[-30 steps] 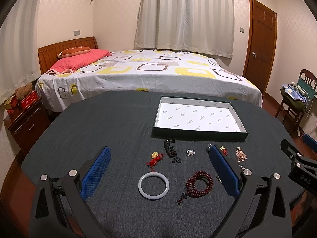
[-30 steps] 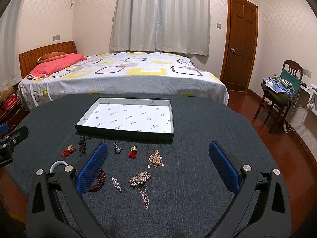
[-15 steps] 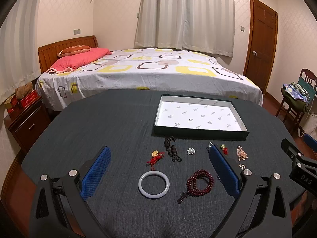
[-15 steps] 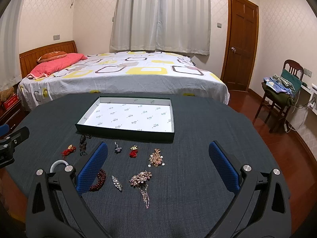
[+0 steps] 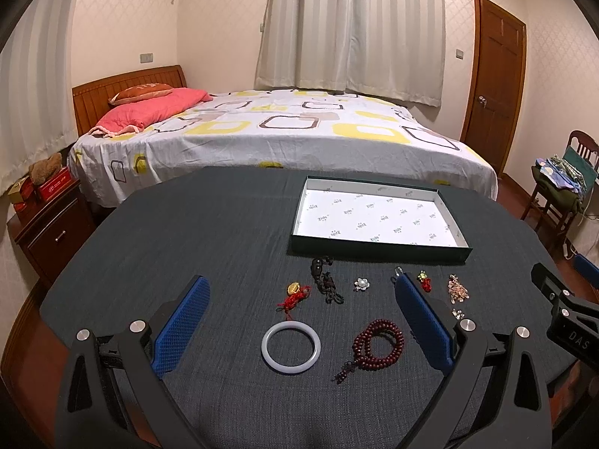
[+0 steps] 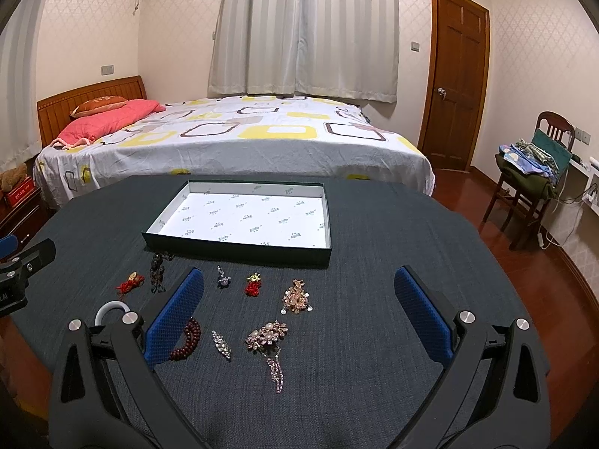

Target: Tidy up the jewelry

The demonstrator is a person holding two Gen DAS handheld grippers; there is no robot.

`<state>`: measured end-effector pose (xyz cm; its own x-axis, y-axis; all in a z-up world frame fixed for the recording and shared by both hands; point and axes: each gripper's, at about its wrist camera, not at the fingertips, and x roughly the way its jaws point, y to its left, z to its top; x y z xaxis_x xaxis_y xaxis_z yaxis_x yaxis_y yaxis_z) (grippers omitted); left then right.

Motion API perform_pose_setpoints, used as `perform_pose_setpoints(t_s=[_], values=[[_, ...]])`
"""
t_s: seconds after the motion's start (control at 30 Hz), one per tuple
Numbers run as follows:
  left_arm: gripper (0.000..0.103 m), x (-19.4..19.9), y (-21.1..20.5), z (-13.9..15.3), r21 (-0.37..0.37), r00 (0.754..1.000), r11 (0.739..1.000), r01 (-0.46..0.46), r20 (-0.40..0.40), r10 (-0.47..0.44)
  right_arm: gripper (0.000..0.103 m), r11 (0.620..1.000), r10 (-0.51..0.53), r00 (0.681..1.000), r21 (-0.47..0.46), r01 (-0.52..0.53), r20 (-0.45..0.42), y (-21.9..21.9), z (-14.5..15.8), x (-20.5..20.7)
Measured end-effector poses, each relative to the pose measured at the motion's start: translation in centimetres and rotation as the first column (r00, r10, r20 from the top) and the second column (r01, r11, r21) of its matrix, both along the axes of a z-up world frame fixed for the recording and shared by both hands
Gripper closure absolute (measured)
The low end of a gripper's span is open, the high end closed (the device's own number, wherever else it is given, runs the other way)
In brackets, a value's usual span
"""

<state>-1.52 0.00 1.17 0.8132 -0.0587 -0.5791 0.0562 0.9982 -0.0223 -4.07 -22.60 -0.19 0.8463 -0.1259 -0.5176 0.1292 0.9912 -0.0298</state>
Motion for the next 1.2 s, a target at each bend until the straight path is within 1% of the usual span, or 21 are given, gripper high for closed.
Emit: perform_pose_setpoints(t_s=[0.4, 0.53, 0.63, 0.67, 0.7, 0.77, 0.8, 0.87, 0.93, 0.97, 1.07, 1.2], values=[[0.006, 0.1, 0.3, -0.8, -0.001, 1.0, 1.0, 0.0, -0.013, 0.0, 0.004, 1.0, 0.006, 1.0, 0.005, -0.006, -0.011, -0.1, -0.8, 0.4], [0.006, 0.8, 0.6, -1.7, -0.006, 0.999, 1.0, -0.014, -0.033, 0.013, 0.004, 1.0, 0.009, 1.0, 0.01, -0.008, -0.021, -0.2, -1.5, 0.8], [0.006, 1.6, 1.3, -3.2, -0.017, 0.997, 1.0, -0.021, -0.075, 0.02, 0.004, 1.0, 0.01, 0.999, 0.021, -0.009, -0.04, -0.4, -2.7, 1.4], [0.006, 2.2, 1.5, -4.5, -0.021, 0.994, 1.0, -0.022, -0.112, 0.019, 0.004, 1.0, 0.011, 0.999, 0.029, -0.01, -0.052, -0.5, -3.3, 1.6], [0.006, 2.5, 1.6, -5.1, -0.023, 0.991, 0.999, -0.024, -0.129, 0.021, 0.004, 0.999, 0.015, 0.998, 0.039, -0.013, -0.067, -0.6, -4.0, 2.0], [0.007, 3.3, 2.0, -7.3, -0.044, 0.981, 0.999, -0.03, -0.191, 0.021, 0.004, 0.998, 0.024, 0.995, 0.054, -0.019, -0.093, -0.9, -5.3, 2.5], [0.007, 3.4, 2.1, -7.9, -0.049, 0.978, 0.998, -0.03, -0.207, 0.019, 0.004, 0.998, 0.027, 0.994, 0.061, -0.02, -0.108, -1.0, -5.9, 2.8], [0.007, 4.1, 2.4, -9.8, -0.059, 0.968, 0.998, -0.03, -0.251, 0.014, 0.004, 0.997, 0.031, 0.989, 0.075, -0.021, -0.147, -1.1, -7.5, 3.5], [0.007, 4.6, 2.6, -10.6, -0.056, 0.963, 0.998, -0.03, -0.27, 0.014, 0.004, 0.996, 0.042, 0.983, 0.09, -0.026, -0.179, -1.3, -9.0, 4.2], [0.007, 5.0, 2.7, -11.4, -0.058, 0.959, 0.998, -0.031, -0.283, 0.013, 0.004, 0.995, 0.043, 0.981, 0.094, -0.025, -0.19, -1.3, -9.6, 4.5], [0.007, 5.6, 3.0, -12.4, -0.073, 0.951, 0.997, -0.031, -0.309, 0.007, 0.004, 0.993, 0.052, 0.973, 0.111, -0.027, -0.226, -1.3, -11.3, 5.2], [0.007, 6.1, 2.9, -13.4, -0.08, 0.949, 0.997, -0.021, -0.315, -0.005, 0.005, 0.992, 0.062, 0.966, 0.125, -0.03, -0.252, -1.3, -12.4, 5.7]])
